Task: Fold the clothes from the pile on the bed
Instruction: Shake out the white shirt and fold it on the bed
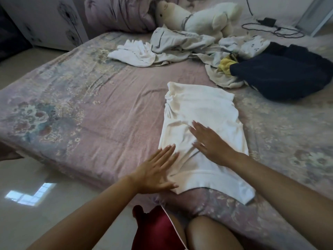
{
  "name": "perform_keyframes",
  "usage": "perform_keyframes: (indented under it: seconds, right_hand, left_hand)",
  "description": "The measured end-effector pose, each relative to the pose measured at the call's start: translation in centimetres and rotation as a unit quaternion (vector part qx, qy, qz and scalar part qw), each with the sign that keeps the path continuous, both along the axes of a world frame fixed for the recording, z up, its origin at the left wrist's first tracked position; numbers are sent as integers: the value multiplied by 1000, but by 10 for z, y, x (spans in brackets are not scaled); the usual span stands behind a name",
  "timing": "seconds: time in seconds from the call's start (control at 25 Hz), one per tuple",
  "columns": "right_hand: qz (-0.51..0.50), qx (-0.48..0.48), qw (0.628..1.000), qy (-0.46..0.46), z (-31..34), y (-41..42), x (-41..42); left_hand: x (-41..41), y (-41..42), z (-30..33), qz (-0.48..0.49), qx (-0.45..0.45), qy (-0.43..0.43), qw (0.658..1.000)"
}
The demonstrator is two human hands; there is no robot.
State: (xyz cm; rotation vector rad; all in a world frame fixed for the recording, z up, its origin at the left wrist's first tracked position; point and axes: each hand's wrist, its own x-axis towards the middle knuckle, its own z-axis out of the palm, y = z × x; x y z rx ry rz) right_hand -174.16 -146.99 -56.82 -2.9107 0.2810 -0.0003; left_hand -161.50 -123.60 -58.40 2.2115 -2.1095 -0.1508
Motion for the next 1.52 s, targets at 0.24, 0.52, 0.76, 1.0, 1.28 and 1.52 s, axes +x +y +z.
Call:
perform_keyframes:
  seconds: [0.24,0.52,0.76,1.0,1.28,1.52]
  right_hand:
    - [25,-114,990,84,-13,-1,-144]
    - [59,-156,985,-35,-23,-4,-156]
    - [62,-58,994,-63,4,5,-162]
    - [-52,172,976,119,59,0,-175]
    - [-206,229,951,16,127,-76,-64]
    - [-323,385,848,-170,97,-150,40]
  left_hand:
    - [4,22,-16,-20,-9,-14,1000]
    - [12,16,-10,-68,-99,-35,992]
    - [-3,16,19,-44,-132,45,989]
    - [-25,23,57,86,20,341,936]
    - [28,-70,83,363,-149,642,658]
    - [109,-165,52,449,-223,558,662]
